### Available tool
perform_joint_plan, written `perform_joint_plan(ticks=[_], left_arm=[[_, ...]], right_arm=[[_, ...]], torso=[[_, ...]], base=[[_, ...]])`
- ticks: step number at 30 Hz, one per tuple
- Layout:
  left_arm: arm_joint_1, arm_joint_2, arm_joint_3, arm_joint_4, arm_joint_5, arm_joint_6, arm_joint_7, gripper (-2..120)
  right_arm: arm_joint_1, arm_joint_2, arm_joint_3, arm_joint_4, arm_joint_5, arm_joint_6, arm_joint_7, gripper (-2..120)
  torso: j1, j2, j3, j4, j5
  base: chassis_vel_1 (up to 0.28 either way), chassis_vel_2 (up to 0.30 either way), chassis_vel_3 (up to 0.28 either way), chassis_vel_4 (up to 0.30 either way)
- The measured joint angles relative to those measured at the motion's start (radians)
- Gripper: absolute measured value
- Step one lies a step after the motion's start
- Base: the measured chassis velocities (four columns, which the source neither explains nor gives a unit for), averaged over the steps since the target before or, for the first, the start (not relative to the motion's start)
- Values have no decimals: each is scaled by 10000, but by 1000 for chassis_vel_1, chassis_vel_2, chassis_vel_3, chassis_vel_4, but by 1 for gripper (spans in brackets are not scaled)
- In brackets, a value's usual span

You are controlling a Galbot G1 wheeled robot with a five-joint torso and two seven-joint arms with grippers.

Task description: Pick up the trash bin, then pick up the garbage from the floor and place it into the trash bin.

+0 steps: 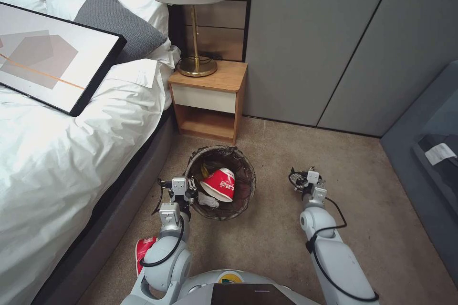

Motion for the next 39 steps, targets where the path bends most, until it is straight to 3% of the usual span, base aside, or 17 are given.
perform_joint_plan(ticks=[7, 15, 39], left_arm=[[3, -17, -30, 14, 15, 0, 4, 3], [-12, -17, -29, 28, 15, -1, 6, 3], [34, -37, -67, -43, 26, -2, 4, 3]], right_arm=[[879, 79, -42, -1705, -183, 130, 87, 100], [1393, 20, -7, -2767, -225, 348, 45, 100], [2002, 34, 153, -4685, -728, 629, -58, 99]], torso=[[1, 0, 0, -1, 0], [0, 0, 0, -3, 0], [0, 0, -1, -3, -1]], base=[[0, 0, 0, 0], [0, 0, 0, 0], [0, 0, 0, 0]])
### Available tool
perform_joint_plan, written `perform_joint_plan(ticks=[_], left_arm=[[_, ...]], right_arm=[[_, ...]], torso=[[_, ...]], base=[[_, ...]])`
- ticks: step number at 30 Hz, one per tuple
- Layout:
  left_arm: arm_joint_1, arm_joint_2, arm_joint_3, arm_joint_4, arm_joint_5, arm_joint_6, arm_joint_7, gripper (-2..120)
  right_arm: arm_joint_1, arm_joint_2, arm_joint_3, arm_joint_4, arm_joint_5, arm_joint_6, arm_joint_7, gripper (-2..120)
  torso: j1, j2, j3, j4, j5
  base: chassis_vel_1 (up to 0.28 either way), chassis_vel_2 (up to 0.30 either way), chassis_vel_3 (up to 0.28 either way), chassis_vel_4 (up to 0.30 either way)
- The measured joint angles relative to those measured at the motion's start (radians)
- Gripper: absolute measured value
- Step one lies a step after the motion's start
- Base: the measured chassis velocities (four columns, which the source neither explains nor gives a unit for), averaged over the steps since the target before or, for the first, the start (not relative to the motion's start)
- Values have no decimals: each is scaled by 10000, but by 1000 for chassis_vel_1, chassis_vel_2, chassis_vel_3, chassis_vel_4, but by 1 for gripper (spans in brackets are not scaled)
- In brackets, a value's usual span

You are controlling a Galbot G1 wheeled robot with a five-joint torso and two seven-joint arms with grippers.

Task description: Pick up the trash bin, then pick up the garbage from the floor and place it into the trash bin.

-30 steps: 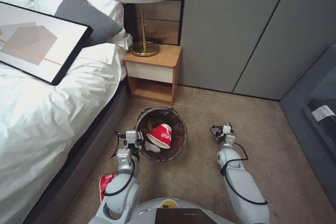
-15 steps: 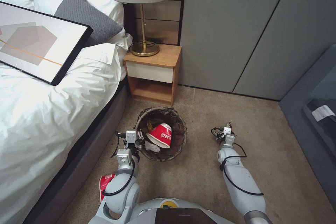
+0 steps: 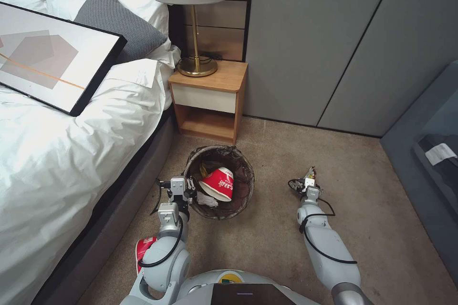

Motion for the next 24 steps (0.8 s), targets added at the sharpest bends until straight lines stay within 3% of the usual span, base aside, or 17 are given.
perform_joint_plan(ticks=[5, 12, 16, 24], left_arm=[[-16, -3, 5, 21, 2, -1, -1, 3], [-20, 14, -2, 23, -5, 0, -7, 3], [-18, 16, -8, 23, -6, 0, -8, 3], [-17, 0, -2, 12, -3, 3, -8, 3]], right_arm=[[-10, 31, 72, -237, -41, 79, -162, 88], [-14, 44, 129, -375, -80, 202, -299, 58], [-12, 51, 143, -443, -111, 305, -314, 48], [-33, 63, 192, -463, -160, 460, -403, 17]], torso=[[0, 0, 0, 0, 0], [0, 0, 0, 2, 0], [0, 0, 0, 1, 0], [0, 0, 0, 1, -1]], base=[[0, 0, 0, 0], [0, 0, 0, 0], [0, 0, 0, 0], [0, 0, 0, 0]])
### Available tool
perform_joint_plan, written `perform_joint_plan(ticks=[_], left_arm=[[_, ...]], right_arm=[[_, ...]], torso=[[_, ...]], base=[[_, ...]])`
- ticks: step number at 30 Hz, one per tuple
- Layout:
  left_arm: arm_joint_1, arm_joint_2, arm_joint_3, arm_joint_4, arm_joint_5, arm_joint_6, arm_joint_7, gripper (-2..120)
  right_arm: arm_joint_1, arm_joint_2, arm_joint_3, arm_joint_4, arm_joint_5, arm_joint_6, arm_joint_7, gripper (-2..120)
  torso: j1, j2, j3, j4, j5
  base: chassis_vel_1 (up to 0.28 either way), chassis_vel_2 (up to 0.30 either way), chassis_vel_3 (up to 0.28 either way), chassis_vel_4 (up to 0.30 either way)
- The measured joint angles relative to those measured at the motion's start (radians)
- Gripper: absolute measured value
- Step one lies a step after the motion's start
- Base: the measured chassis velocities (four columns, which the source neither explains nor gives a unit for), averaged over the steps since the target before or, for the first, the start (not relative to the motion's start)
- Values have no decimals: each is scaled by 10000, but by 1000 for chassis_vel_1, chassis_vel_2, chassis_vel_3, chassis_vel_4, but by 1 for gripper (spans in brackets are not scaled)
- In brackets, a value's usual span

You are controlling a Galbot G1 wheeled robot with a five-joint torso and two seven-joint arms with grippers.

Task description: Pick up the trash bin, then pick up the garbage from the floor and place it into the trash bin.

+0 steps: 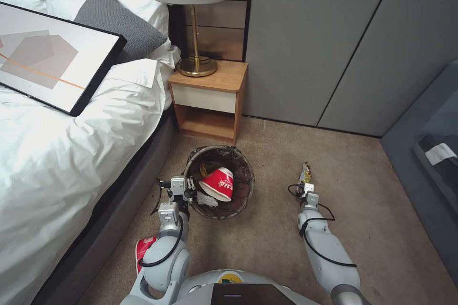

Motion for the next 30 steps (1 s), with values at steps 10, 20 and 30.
perform_joint_plan(ticks=[10, 20, 30], left_arm=[[-19, -18, 25, 54, 14, 0, 2, 3], [-51, -26, 63, 91, 14, 0, 4, 3], [-48, -36, 56, 143, 14, 6, 5, 3]], right_arm=[[12, -31, 38, -146, -70, 276, -82, 0], [32, -47, 36, -203, -79, 438, -59, 0], [-458, -28, 16, 1025, -98, 930, 186, 0]], torso=[[0, 0, 0, 0, 1], [0, 0, 0, 0, 1], [0, 0, 0, -1, 1]], base=[[0, 0, 0, 0], [0, 0, 0, 0], [0, 0, 0, 0]])
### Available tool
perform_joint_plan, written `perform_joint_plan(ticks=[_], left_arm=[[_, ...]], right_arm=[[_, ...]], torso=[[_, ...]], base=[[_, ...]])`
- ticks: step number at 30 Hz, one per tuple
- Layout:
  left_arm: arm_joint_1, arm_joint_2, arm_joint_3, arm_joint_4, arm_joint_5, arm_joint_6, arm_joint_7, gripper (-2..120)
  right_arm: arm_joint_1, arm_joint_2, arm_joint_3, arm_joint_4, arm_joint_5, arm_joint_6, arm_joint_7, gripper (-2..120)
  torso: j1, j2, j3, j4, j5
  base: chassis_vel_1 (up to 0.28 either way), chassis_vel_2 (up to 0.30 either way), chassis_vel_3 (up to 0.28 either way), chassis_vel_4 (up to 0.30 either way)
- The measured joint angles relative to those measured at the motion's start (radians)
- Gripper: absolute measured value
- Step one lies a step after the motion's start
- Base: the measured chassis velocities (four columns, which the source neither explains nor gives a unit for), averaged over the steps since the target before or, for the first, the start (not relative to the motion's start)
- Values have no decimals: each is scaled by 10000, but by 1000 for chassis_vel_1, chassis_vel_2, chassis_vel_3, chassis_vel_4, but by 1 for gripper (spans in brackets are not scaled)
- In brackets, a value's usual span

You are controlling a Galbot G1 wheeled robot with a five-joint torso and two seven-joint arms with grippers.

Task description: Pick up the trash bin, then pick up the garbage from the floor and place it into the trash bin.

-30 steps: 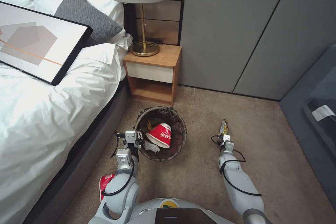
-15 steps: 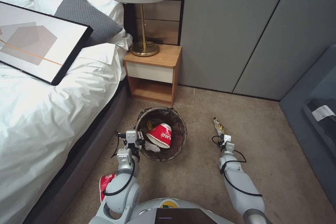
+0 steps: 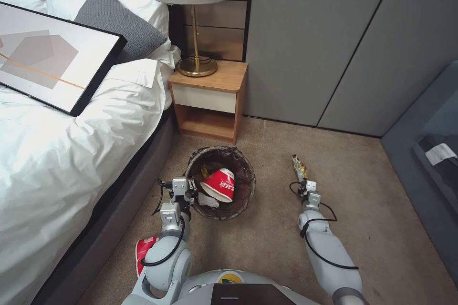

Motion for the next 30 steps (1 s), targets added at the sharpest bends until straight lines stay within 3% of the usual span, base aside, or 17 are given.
perform_joint_plan(ticks=[2, 3, 5, 7, 11, 14, 15, 18, 25, 30], left_arm=[[0, 1, 1, 12, 0, 0, 0, 3], [0, 2, 6, 44, 11, 0, -1, 3], [1, 2, 12, 55, 19, 0, -2, 3], [12, -7, 50, 92, 45, 0, -1, 3], [18, -16, 58, 89, 48, -1, -1, 3], [32, 11, 59, 63, 37, 10, -6, 3], [32, 11, 59, 63, 37, 10, -6, 3], [65, 44, 170, -54, -330, 256, -124, 3], [69, 60, 235, -75, -419, 314, -132, 3], [65, 75, 279, -81, -428, 330, -143, 3]], right_arm=[[-207, 4, 11, 546, 1, 55, 36, 0], [-682, 15, 51, 1836, 24, 226, 109, 0], [-822, 23, 63, 2257, 25, 273, 134, 0], [-1272, 54, 121, 3531, 30, 478, 176, 0], [-1676, 89, 132, 4496, 38, 694, 137, 0], [-2275, 118, 30, 6076, -49, 1287, -393, 0], [-2275, 118, 30, 6076, -49, 1287, -393, 0], [-2826, 124, -297, 7552, -149, 2086, -1530, 0], [-3132, 107, -567, 8288, -277, 2567, -2373, 0], [-3711, -63, -1119, 9424, -494, 2949, -3629, 0]], torso=[[0, 0, 0, -1, 0], [0, 1, 0, 2, -1], [0, 1, 0, 0, 0], [0, 1, 0, 2, -4], [0, 1, 0, 1, -1], [-1, 1, 0, 0, -3], [-1, 1, 0, 0, -3], [-1, 1, 0, 3, -4], [-1, 1, 0, 1, -3], [-1, 1, 0, 3, -1]], base=[[0, 0, 0, 0], [0, 0, 0, 0], [0, 0, 0, 0], [0, 0, 0, 0], [0, 0, 0, 0], [0, 0, 0, 0], [0, 0, 0, 0], [0, 0, 0, 0], [0, 0, 0, 0], [0, 0, 0, 0]])
